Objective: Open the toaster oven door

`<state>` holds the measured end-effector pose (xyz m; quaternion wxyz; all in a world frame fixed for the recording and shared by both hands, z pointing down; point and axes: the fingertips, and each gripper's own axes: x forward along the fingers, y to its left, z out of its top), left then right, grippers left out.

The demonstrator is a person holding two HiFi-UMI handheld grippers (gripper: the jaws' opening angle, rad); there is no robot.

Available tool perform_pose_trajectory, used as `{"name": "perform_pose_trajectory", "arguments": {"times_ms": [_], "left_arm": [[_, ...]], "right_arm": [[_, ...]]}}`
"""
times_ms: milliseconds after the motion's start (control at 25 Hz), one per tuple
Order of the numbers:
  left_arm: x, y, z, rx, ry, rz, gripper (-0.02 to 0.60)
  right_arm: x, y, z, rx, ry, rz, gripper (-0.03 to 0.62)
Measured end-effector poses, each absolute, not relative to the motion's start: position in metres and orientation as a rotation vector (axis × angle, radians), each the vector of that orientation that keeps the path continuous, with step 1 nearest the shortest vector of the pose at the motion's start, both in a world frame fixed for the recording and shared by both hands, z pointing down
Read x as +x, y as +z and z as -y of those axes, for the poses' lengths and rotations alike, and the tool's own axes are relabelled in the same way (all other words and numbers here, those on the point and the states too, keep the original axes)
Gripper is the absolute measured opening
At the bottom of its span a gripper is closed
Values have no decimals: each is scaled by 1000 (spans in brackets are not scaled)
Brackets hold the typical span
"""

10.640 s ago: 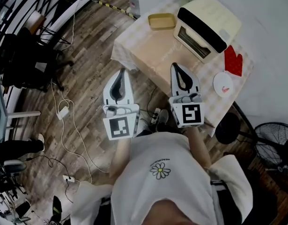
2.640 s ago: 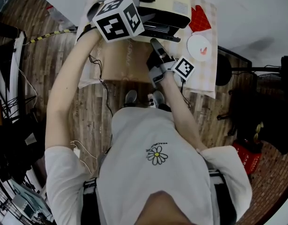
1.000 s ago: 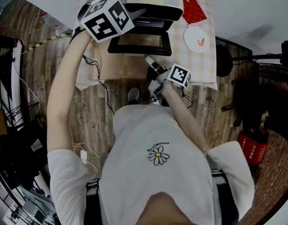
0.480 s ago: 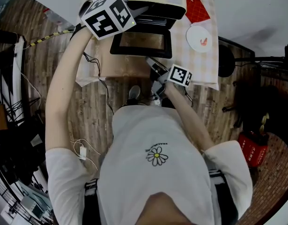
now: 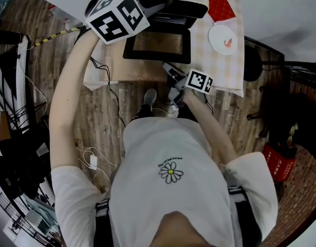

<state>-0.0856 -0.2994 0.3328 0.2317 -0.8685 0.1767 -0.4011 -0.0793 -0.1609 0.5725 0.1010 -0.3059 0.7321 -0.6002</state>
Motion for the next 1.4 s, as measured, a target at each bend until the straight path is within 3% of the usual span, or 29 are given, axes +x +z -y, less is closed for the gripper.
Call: {"name": "perform_pose_trajectory", "arguments": {"times_ms": [600,1400], "left_arm": [[-84,334,301,-2383,-1099,-479,163],[-85,334,299,-2373,-1091,-485,163]], "right_arm": [[-81,590,152,-874,-1943,-1989,9],[-64,587,144,-973,-1890,-1966,9]]}}
